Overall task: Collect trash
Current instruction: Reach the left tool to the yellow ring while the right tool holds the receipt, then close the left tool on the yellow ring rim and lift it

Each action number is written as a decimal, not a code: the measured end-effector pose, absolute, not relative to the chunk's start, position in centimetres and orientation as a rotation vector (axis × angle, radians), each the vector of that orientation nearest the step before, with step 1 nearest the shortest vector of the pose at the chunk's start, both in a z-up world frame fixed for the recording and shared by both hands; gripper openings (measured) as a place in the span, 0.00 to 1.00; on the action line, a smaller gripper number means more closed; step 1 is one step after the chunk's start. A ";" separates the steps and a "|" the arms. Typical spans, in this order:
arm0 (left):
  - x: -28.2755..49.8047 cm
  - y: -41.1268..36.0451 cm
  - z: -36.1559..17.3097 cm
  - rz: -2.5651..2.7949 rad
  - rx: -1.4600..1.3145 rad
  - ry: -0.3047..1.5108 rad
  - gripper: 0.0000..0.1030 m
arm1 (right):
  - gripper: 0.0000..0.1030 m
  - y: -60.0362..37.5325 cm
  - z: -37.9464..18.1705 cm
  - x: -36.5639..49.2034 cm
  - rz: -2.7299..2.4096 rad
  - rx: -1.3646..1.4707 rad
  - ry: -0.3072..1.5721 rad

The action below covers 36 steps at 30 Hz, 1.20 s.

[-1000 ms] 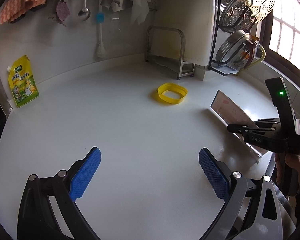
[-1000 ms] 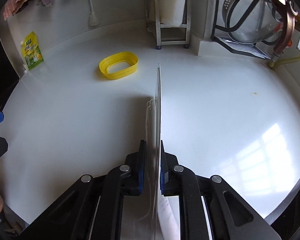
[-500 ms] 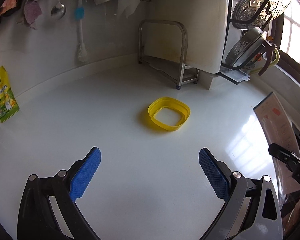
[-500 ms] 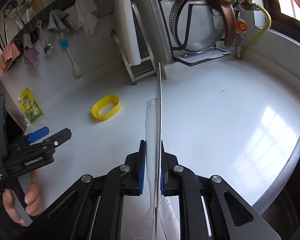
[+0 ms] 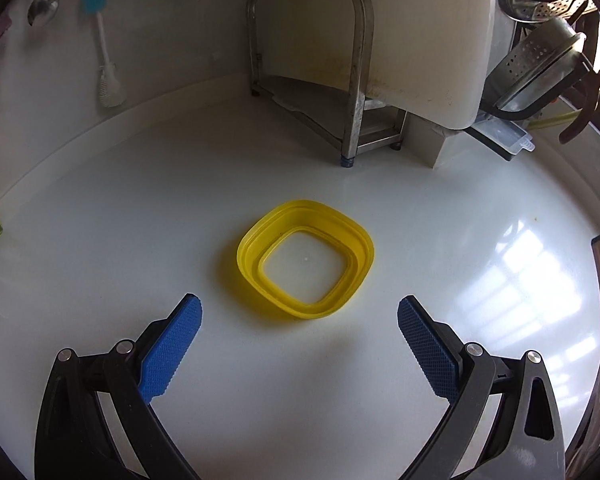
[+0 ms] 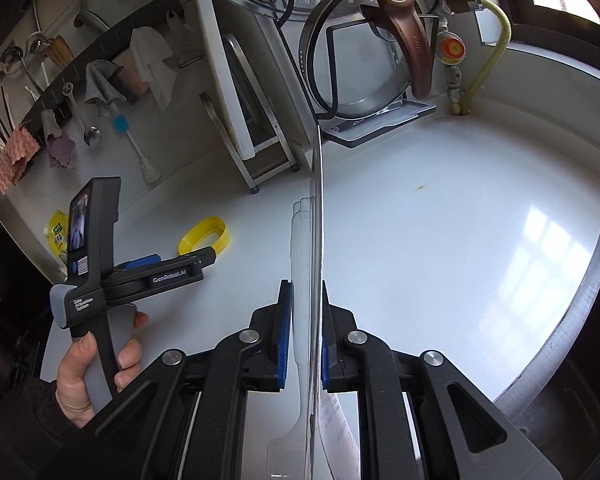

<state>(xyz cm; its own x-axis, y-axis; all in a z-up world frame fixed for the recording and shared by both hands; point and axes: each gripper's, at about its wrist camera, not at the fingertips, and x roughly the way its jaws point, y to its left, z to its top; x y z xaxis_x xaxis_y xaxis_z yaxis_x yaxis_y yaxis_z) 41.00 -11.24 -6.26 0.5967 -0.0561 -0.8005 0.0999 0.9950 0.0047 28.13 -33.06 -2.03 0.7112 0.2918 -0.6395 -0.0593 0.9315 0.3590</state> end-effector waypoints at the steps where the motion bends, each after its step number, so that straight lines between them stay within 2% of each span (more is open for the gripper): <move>1: 41.4 -11.4 -6.5 -0.080 0.059 0.935 0.94 | 0.11 -33.2 -2.0 28.1 0.202 0.330 0.757; 16: 44.6 -11.7 -7.4 -0.041 0.063 0.980 0.92 | 0.11 -32.9 -1.9 28.1 0.234 0.322 0.758; 19: 44.9 -11.6 -7.5 -0.056 0.043 0.984 0.83 | 0.11 -32.9 -1.9 28.1 0.235 0.321 0.758; 21: 44.9 -11.6 -7.4 -0.062 0.039 0.975 0.73 | 0.11 -32.8 -1.9 28.1 0.235 0.317 0.757; 28: 43.6 -11.2 -7.0 -0.086 0.023 0.955 0.71 | 0.11 -32.6 -1.9 28.1 0.237 0.307 0.759; 36: 38.1 -10.1 -4.6 -0.095 0.062 0.875 0.71 | 0.11 -31.5 -1.7 27.6 0.246 0.286 0.756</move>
<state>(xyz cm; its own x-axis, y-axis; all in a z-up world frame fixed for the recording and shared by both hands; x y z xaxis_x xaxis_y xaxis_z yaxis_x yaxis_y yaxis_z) 38.12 -10.12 -4.57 0.6374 -0.0582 -0.7683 0.1087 0.9940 0.0150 27.61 -31.52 -1.73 0.7027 0.3192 -0.6358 -0.1156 0.9331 0.3406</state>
